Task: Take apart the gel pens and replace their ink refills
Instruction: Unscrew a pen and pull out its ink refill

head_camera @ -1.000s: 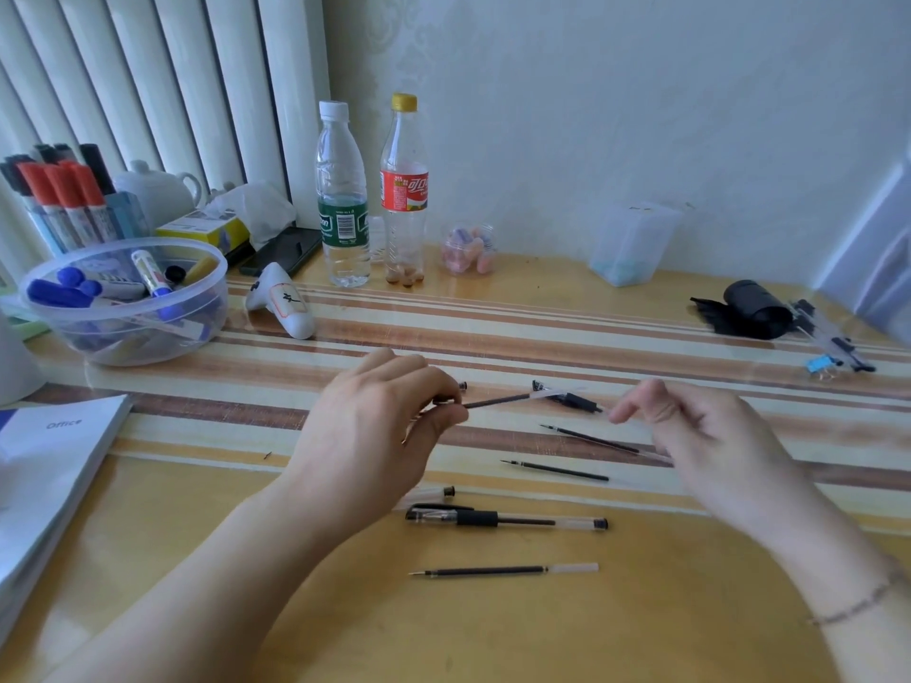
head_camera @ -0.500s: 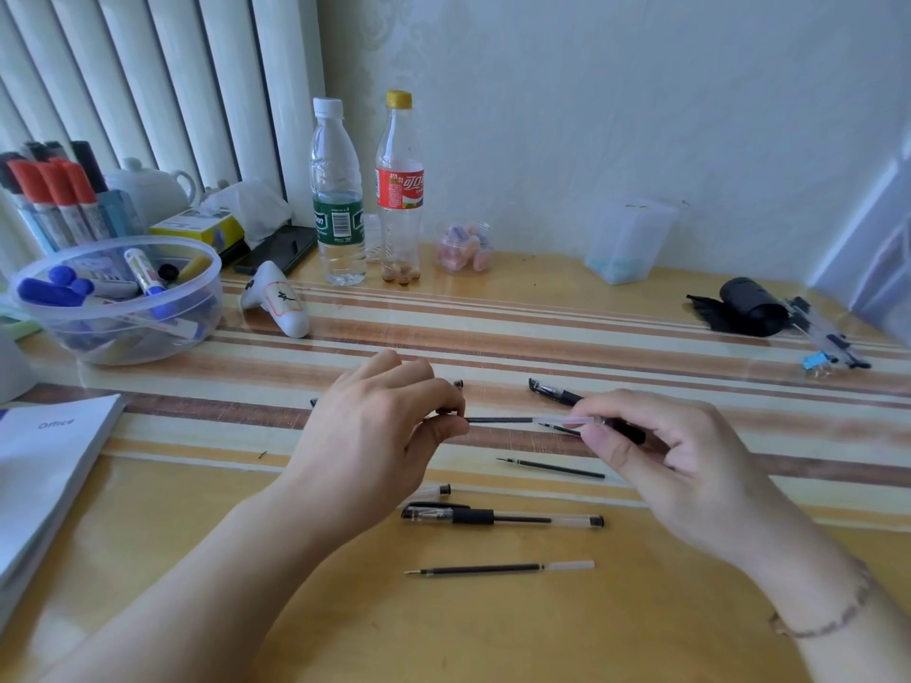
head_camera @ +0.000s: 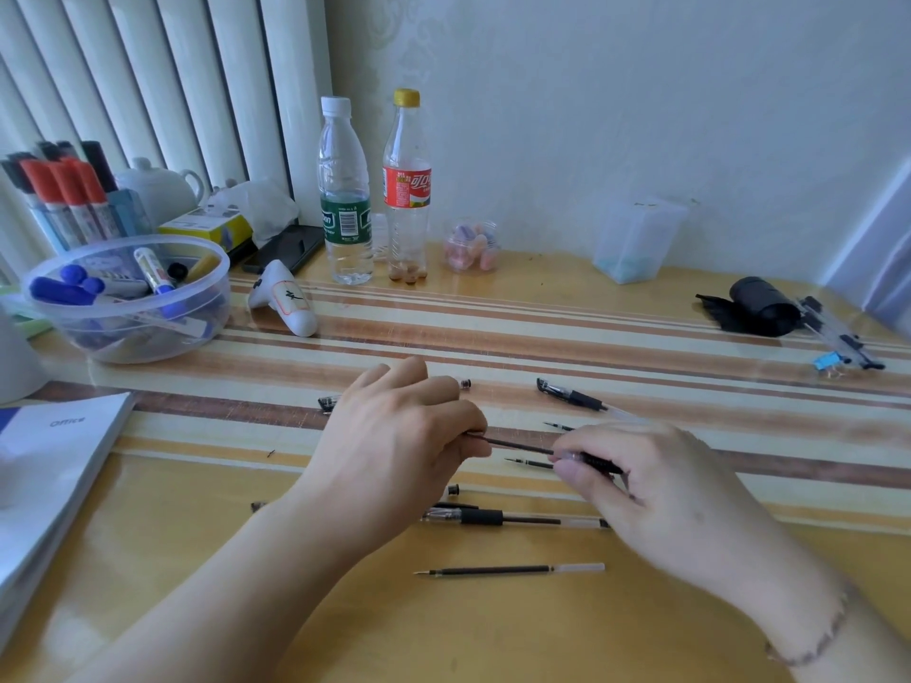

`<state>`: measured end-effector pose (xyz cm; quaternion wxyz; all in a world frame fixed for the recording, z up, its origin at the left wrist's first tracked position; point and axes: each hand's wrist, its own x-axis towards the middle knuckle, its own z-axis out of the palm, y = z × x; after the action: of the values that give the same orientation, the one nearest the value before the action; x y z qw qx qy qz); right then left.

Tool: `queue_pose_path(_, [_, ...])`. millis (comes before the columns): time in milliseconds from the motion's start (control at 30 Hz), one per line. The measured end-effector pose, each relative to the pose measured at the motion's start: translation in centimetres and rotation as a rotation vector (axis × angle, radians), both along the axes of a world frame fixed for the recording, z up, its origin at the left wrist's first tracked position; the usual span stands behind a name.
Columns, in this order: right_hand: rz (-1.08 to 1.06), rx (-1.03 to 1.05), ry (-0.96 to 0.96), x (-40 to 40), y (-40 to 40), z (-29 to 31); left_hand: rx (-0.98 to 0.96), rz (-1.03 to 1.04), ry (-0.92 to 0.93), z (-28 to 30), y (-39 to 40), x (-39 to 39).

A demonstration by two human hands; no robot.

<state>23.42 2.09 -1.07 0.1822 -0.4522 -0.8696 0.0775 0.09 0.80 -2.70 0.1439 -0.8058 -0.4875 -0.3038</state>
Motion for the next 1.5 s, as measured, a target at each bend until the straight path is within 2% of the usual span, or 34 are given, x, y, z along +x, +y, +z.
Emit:
queue_pose_path(100, [-0.054,-0.088,0.145,-0.6,0.0,-0.5,0.09,0.062,-0.073,0.4,-0.3,0.3])
queue_pose_path(200, [-0.093,-0.177,0.336,-0.4,0.4,-0.4,0.191,0.092,-0.301,1.1,-0.4,-0.2])
queue_pose_path(300, [-0.085,-0.248,0.554,-0.1,0.6,-0.1,0.127,0.075,-0.454,1.5,-0.3,-0.5])
queue_pose_path(400, [-0.024,-0.277,0.661,-0.6,0.2,0.1,0.043,0.061,-0.445,1.2,-0.2,-0.1])
queue_pose_path(567, [0.032,-0.137,0.427,-1.1,-0.6,-0.2,-0.079,-0.009,-0.543,0.9,-0.5,0.5])
queue_pose_path(733, [0.029,-0.042,0.33,-0.9,-0.5,-0.1,-0.105,-0.024,-0.595,0.9,-0.5,0.7])
queue_pose_path(800, [0.038,-0.016,0.345,-0.9,-0.5,-0.1,-0.109,-0.03,-0.601,0.9,-0.4,0.8])
queue_pose_path(900, [0.042,-0.064,0.471,-1.0,-0.6,-0.1,-0.116,-0.036,-0.604,0.8,-0.5,0.8])
queue_pose_path(967, [0.045,-0.045,0.437,-1.0,-0.7,-0.1,-0.122,-0.043,-0.606,0.9,-0.6,0.7])
queue_pose_path(1100, [0.04,0.015,0.252,-1.2,-0.8,-0.1,-0.149,-0.079,-0.553,0.9,-0.8,0.9])
queue_pose_path(1267, [0.042,0.055,0.198,-1.4,-1.0,0.0,-0.132,-0.121,-0.461,0.8,-0.9,1.3])
queue_pose_path(1400, [0.045,0.127,0.088,-1.5,-1.1,0.2,-0.117,-0.125,-0.257,0.5,-0.8,1.3])
queue_pose_path(1500, [0.016,0.149,0.026,-1.5,-1.5,0.5,-0.123,-0.123,-0.257,0.3,-0.8,1.4])
